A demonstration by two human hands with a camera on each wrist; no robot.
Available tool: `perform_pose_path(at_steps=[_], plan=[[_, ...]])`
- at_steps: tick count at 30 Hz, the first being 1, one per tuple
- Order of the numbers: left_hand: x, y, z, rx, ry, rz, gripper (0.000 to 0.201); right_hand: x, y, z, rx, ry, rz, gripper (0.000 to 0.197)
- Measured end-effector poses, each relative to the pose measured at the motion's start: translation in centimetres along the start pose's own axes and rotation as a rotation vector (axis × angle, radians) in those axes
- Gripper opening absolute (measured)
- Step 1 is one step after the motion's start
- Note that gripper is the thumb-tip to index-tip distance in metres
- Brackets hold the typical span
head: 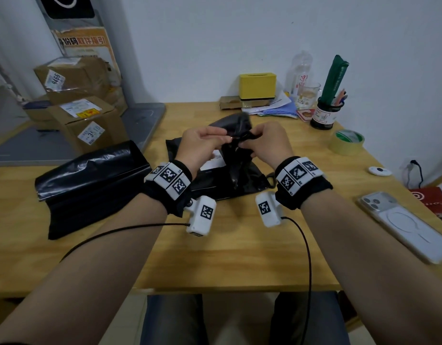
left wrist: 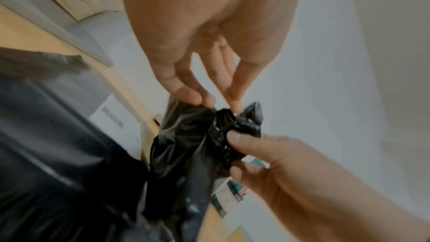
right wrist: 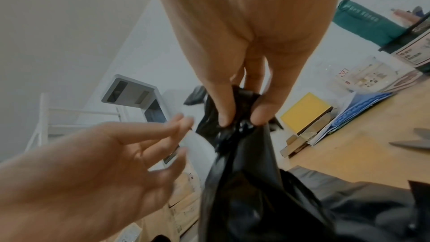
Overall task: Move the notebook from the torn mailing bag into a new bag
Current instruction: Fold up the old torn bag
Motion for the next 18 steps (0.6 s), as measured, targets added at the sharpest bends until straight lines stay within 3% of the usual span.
perform_pose_path(at_steps=[3, 5, 10, 14, 18], plan=[[-0.9, 0.5, -0.3, 0.145, 0.141, 0.009, 0.015, 0.0, 0.9, 0.1, -0.195, 0.065, 0.152, 0.031], [-1.5, 0.3, -0.6, 0.252, 0.247, -0.013, 0.019, 0.4, 0.7, -0.2, -0.190, 0.109, 0.249, 0.033], [-1.3, 0.0, -0.2, 0.201, 0.293, -0.075, 0.041, 1.0, -0.5, -0.9, 0.034, 0.150, 0.322, 0.009], [-1.4, -0.4, 0.1, 0.123, 0.242, -0.166, 0.029, 0.7, -0.9, -1.5, 0.178, 0.123, 0.308, 0.020], [-1.3, -0.3, 0.1, 0.108, 0.131, -0.129, 0.038, 0.5, -0.7, -2.0, 0.382, 0.040, 0.310, 0.012]])
Point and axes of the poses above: each hand's wrist, its own z-axis towards the middle knuckle, its own y-axis out of the back of the hand, x = y × z, the point moved 3 cm from there along z, towards the middle knuckle, and after that the axes turned 15 degrees about -y, right-handed, at the moved point
